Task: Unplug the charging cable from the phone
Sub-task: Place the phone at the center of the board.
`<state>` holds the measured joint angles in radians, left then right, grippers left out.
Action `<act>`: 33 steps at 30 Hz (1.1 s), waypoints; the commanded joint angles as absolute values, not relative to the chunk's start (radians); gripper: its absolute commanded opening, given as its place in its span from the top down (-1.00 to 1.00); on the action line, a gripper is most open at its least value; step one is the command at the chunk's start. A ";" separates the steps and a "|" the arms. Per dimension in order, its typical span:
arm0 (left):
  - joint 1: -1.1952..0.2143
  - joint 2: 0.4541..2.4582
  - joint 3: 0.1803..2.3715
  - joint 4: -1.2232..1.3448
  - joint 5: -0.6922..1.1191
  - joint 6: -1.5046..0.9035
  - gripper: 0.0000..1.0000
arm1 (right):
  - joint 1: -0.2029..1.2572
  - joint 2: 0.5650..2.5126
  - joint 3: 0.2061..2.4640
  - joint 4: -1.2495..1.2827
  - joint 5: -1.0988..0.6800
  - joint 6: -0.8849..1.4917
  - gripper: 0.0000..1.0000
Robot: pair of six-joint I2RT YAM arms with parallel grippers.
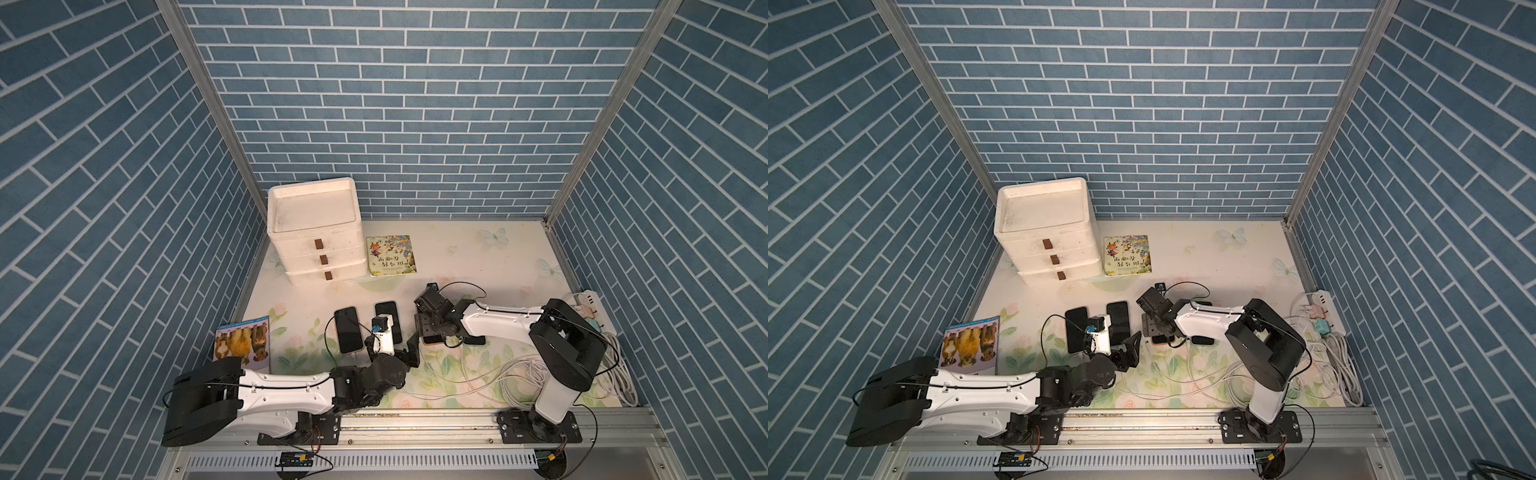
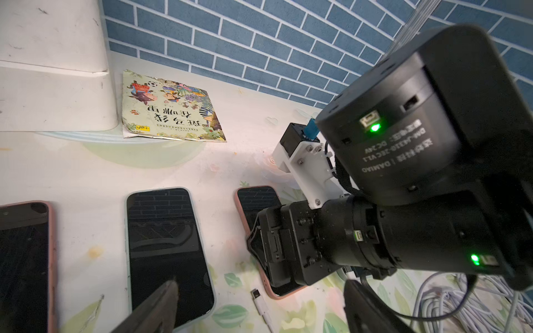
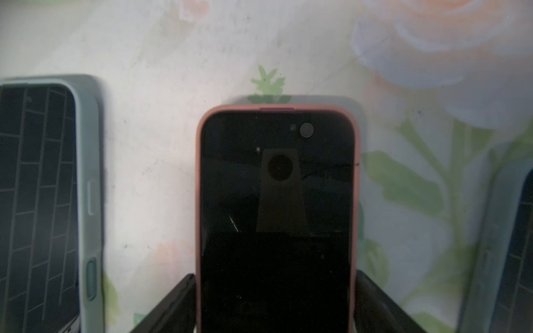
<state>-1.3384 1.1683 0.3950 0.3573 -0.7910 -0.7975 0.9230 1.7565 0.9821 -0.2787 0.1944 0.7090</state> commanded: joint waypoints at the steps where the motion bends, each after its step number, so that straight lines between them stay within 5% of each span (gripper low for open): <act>1: -1.339 1.153 0.413 0.307 -0.828 -0.804 -0.89 | 0.925 1.785 1.004 -0.370 0.137 0.790 -0.71; 9: -1.338 1.155 0.414 0.270 -0.837 -0.845 -1.00 | 0.922 1.778 1.004 -0.380 0.174 0.841 -0.99; 24: -1.267 1.153 0.485 -0.028 -0.936 -0.982 -1.00 | 0.934 1.517 0.939 -0.338 0.405 0.782 -0.99; 33: -1.171 1.208 0.506 -0.085 -0.848 -1.005 -1.00 | 0.913 1.227 0.635 -0.010 0.448 0.761 -0.99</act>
<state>-1.1912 1.1893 0.4820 -0.0242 -0.8715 -0.9909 0.9253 1.2957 0.6941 -0.1448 0.4244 0.7799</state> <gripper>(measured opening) 0.998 0.995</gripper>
